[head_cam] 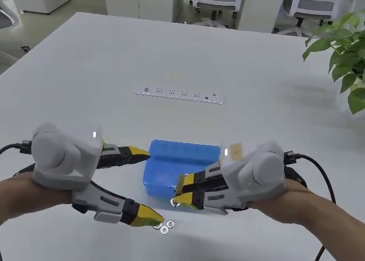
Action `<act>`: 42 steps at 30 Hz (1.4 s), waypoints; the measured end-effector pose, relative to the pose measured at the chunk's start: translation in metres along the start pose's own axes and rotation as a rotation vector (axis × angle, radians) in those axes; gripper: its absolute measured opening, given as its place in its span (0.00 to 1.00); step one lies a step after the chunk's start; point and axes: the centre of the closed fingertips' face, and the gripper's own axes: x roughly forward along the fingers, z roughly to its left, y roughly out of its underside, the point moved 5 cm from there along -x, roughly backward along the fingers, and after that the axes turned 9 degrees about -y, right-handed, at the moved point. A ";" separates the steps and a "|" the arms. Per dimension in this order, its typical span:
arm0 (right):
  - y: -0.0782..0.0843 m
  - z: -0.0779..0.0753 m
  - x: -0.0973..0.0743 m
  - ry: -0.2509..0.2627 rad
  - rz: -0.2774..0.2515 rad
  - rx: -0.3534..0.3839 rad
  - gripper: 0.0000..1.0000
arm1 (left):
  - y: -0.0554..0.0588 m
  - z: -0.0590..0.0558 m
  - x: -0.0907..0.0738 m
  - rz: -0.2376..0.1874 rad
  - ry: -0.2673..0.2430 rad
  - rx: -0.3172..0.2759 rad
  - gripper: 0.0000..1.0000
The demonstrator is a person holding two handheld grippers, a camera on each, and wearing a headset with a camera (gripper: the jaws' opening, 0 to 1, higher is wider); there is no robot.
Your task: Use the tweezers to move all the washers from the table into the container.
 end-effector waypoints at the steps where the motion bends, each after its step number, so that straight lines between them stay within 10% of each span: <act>1: -0.001 0.000 -0.001 0.001 -0.003 0.000 0.08 | 0.000 0.000 0.000 -0.001 -0.002 -0.005 0.86; 10: -0.010 -0.003 -0.009 0.002 -0.002 -0.018 0.08 | 0.003 0.003 -0.005 0.000 -0.041 -0.053 1.00; 42: -0.005 -0.040 -0.011 0.051 -0.001 -0.020 0.08 | -0.001 0.009 -0.016 -0.037 -0.080 -0.064 0.99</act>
